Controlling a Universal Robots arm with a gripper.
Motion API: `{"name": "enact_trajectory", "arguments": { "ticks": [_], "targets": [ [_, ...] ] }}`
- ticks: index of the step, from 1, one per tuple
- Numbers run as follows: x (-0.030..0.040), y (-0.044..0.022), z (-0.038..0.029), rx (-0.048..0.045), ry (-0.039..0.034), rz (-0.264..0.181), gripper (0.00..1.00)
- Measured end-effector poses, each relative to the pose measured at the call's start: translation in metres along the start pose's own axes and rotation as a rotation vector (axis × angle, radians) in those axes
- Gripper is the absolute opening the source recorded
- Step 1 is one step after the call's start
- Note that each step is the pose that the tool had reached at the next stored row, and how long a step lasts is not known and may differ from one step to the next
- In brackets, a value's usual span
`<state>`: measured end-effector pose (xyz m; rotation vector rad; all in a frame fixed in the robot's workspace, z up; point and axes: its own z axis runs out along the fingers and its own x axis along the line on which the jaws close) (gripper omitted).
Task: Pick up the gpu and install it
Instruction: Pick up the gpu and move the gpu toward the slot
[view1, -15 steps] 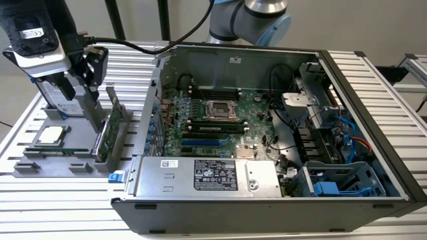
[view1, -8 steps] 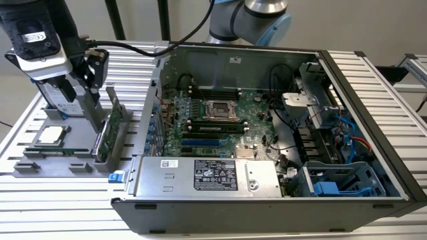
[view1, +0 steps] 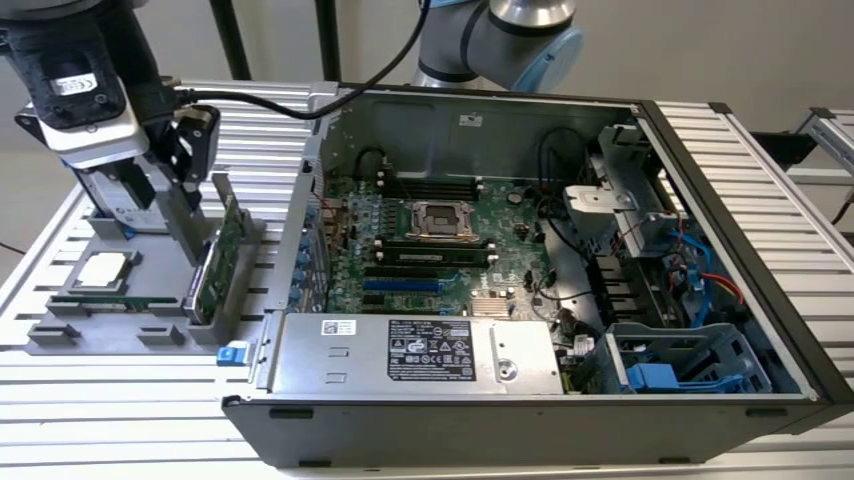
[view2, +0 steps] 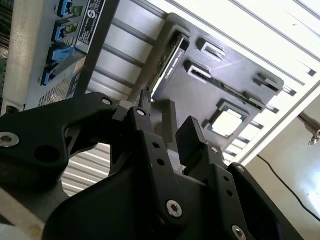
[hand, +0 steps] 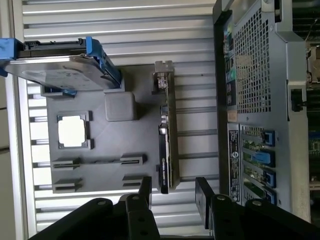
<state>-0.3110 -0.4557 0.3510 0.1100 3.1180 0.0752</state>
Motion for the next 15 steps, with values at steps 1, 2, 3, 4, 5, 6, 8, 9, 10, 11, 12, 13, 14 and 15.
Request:
{"name": "enact_trajectory", "arguments": {
  "ticks": [1, 2, 3, 4, 5, 6, 8, 9, 10, 11, 12, 13, 14, 15],
  "targets": [
    [0.0, 0.0, 0.0007, 0.0, 0.0, 0.0, 1.0],
    [0.0, -0.0001, 0.0014, 0.0, 0.0001, 0.0, 1.0],
    [0.0, -0.0001, 0.0023, 0.0001, 0.0001, 0.0, 1.0],
    [0.0001, -0.0001, 0.003, 0.0001, 0.0001, 0.0, 1.0],
    [0.0001, -0.0002, 0.0037, 0.0, 0.0001, 0.0, 1.0],
    [0.0001, -0.0002, 0.0045, 0.0, 0.0, 0.0, 1.0],
    [0.0001, -0.0003, 0.006, -0.0001, 0.0, 0.0, 1.0],
    [0.0001, -0.0003, 0.0067, 0.0, 0.0, 0.0, 1.0],
    [0.0001, -0.0004, 0.0074, 0.0, 0.0, 0.0, 1.0],
    [0.0002, -0.0004, 0.0081, 0.0, 0.0, 0.0, 1.0],
    [0.0002, -0.0004, 0.0089, 0.0, 0.0, 0.0, 1.0],
    [0.0002, -0.0005, 0.0096, 0.0, 0.0001, 0.0, 1.0],
    [0.0002, -0.0005, 0.0104, 0.0, 0.0, 0.0, 1.0],
    [0.0002, -0.0005, 0.0111, 0.0001, 0.0001, 0.0, 1.0]
  ]
}}
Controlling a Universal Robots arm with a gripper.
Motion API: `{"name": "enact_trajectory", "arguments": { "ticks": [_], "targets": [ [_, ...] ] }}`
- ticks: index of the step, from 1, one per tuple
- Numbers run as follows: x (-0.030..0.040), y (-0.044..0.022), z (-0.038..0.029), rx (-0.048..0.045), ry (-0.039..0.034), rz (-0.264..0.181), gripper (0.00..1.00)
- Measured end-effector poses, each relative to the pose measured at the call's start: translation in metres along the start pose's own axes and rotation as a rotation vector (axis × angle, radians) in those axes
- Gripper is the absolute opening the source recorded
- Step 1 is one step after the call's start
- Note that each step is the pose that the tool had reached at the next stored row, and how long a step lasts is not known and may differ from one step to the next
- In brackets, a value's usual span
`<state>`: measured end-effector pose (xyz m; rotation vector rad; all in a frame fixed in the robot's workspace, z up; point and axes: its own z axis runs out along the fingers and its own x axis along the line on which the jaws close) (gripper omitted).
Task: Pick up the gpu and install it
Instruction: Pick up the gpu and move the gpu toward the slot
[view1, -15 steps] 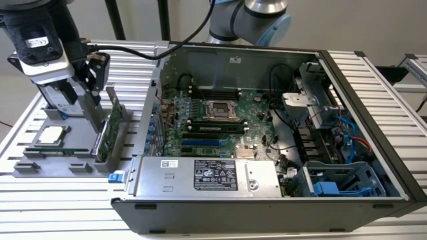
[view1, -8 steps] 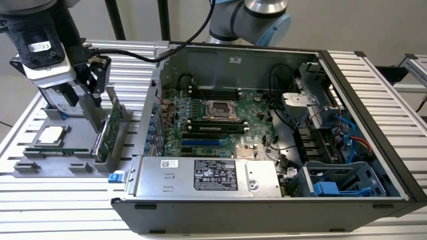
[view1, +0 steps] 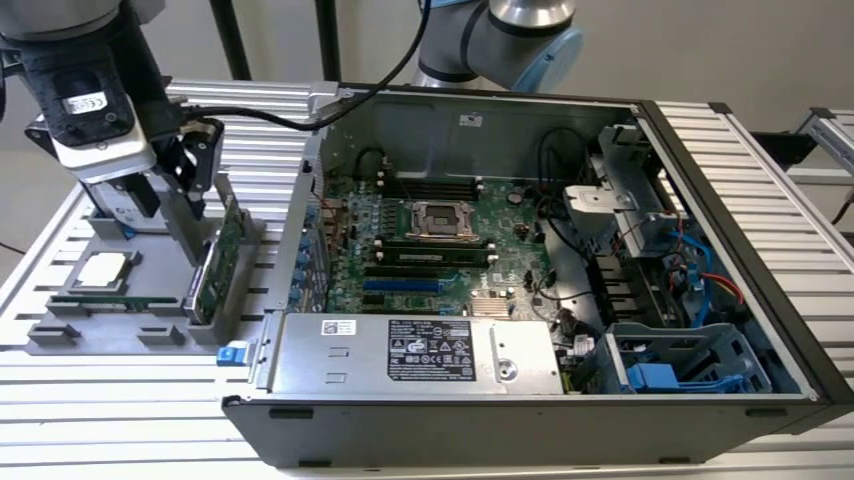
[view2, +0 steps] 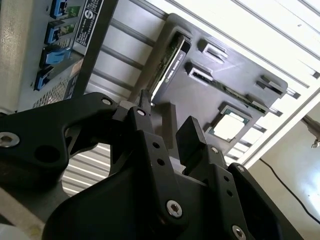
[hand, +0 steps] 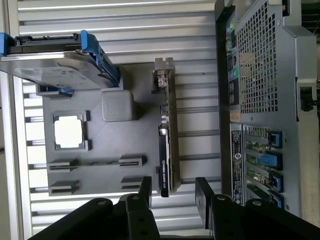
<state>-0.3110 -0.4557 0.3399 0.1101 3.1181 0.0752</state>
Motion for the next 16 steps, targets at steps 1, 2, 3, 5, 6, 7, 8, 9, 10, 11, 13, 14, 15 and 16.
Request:
{"name": "enact_trajectory", "arguments": {
  "ticks": [1, 2, 3, 5, 6, 7, 8, 9, 10, 11, 13, 14, 15, 16],
  "targets": [
    [0.0, 0.0, 0.0007, -0.0001, -0.0001, 0.0, 1.0],
    [0.0, -0.0001, 0.0015, -0.0001, 0.0, 0.0, 1.0],
    [0.0, -0.0001, 0.0021, 0.0, 0.0, 0.0, 1.0],
    [0.0001, -0.0002, 0.0036, 0.0, 0.0, 0.0, 1.0],
    [0.0001, -0.0002, 0.0043, -0.0001, -0.0001, 0.0, 1.0],
    [0.0001, -0.0002, 0.005, 0.0, 0.0, 0.0, 1.0],
    [0.0001, -0.0003, 0.0058, 0.0, 0.0, 0.0, 1.0],
    [0.0001, -0.0003, 0.0066, -0.0001, -0.0001, 0.0, 1.0],
    [0.0001, -0.0003, 0.0073, -0.0001, -0.0001, 0.0, 1.0],
    [0.0001, -0.0004, 0.0081, -0.0002, 0.0, 0.0, 1.0],
    [0.0002, -0.0005, 0.0095, -0.0001, -0.0001, 0.0, 1.0],
    [0.0002, -0.0005, 0.0102, 0.0, -0.0001, 0.0, 1.0],
    [0.0002, -0.0005, 0.011, -0.0001, -0.0001, 0.0, 1.0],
    [0.0003, -0.0005, 0.0117, 0.0, 0.0, 0.0, 1.0]
  ]
}}
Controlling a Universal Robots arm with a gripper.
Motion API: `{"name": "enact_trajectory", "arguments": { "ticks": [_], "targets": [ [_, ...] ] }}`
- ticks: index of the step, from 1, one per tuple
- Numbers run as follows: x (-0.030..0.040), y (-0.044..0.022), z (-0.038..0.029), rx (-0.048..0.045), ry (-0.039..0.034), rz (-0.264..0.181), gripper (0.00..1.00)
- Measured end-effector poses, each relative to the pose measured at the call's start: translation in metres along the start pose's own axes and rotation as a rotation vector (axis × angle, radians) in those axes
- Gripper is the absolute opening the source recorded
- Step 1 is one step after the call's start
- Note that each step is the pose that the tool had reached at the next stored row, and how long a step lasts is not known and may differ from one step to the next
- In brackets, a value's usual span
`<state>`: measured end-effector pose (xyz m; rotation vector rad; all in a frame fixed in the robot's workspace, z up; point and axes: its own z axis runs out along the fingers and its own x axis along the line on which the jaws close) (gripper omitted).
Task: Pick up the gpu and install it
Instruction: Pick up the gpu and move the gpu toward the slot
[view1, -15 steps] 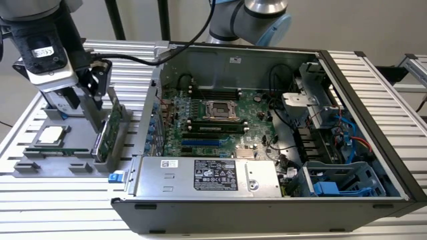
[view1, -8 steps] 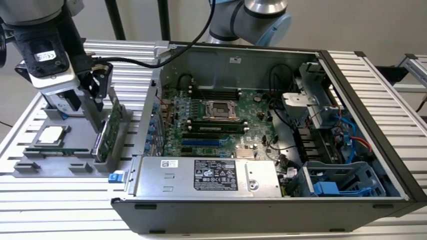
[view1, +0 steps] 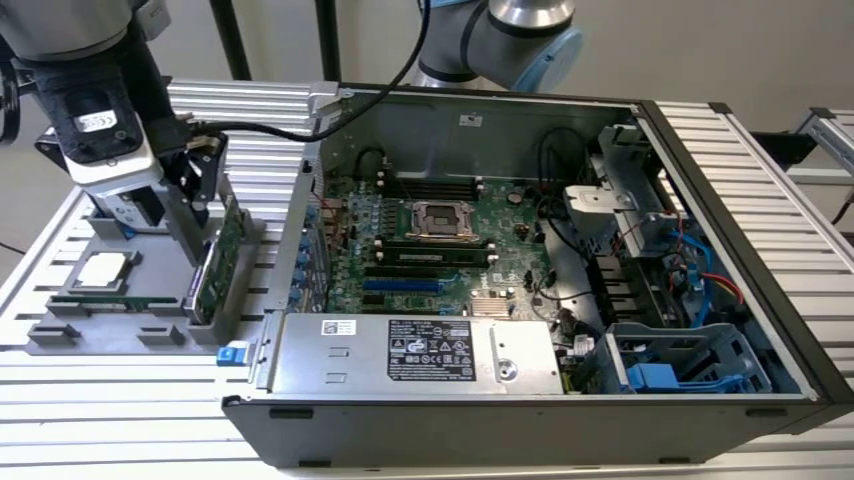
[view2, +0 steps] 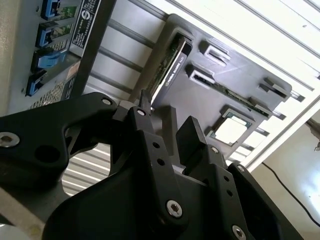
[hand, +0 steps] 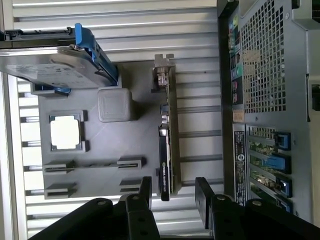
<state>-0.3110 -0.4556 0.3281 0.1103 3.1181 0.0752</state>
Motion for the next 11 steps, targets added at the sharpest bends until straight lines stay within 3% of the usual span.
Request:
{"name": "enact_trajectory", "arguments": {
  "ticks": [11],
  "targets": [
    [0.0001, -0.0005, 0.0084, 0.0, 0.0, 0.0, 1.0]
  ]
}}
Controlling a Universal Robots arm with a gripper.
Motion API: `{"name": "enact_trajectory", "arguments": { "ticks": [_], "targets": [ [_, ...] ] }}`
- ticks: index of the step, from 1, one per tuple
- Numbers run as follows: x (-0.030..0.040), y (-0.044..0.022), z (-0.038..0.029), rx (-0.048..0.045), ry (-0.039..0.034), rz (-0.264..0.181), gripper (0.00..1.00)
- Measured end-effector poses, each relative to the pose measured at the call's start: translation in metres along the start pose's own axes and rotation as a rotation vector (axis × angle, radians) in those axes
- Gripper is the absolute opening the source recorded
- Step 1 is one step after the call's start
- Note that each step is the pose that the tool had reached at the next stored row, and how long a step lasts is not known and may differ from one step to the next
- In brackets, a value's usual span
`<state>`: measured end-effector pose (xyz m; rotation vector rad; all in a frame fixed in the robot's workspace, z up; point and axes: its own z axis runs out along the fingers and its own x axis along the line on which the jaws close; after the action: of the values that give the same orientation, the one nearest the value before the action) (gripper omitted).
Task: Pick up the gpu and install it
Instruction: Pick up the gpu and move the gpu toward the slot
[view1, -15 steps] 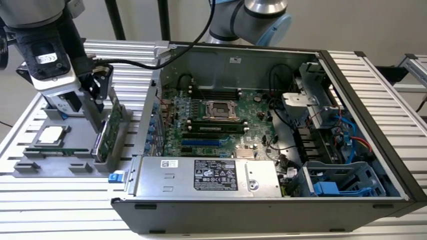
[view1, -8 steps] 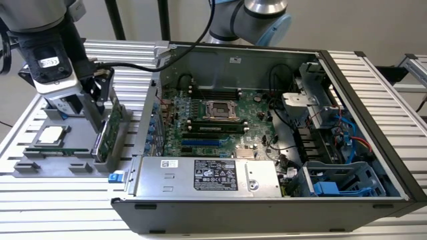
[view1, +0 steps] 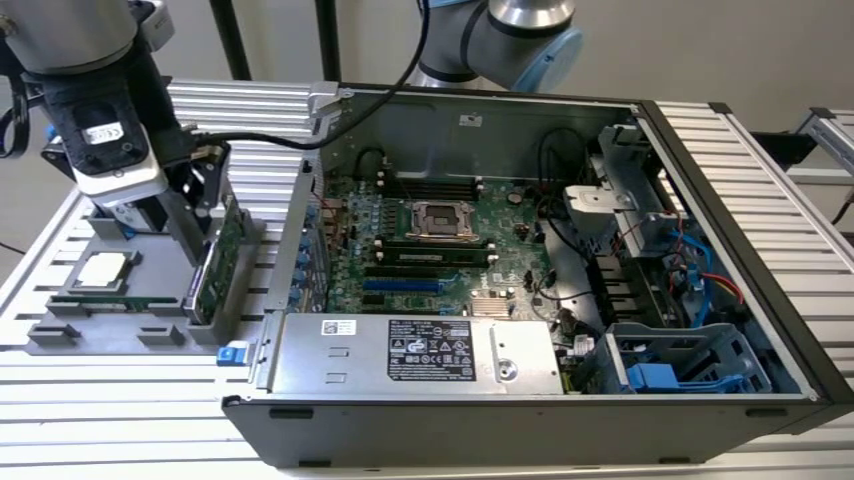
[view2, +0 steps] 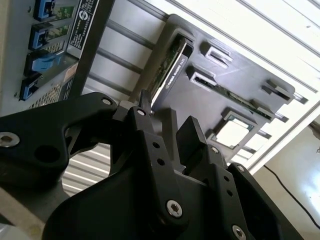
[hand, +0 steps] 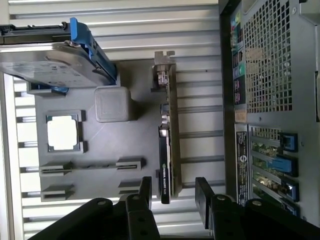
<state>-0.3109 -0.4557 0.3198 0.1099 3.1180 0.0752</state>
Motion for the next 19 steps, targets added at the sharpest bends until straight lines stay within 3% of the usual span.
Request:
{"name": "enact_trajectory", "arguments": {
  "ticks": [19],
  "targets": [
    [0.0004, -0.0007, 0.0159, 0.0, 0.0001, 0.0, 1.0]
  ]
}}
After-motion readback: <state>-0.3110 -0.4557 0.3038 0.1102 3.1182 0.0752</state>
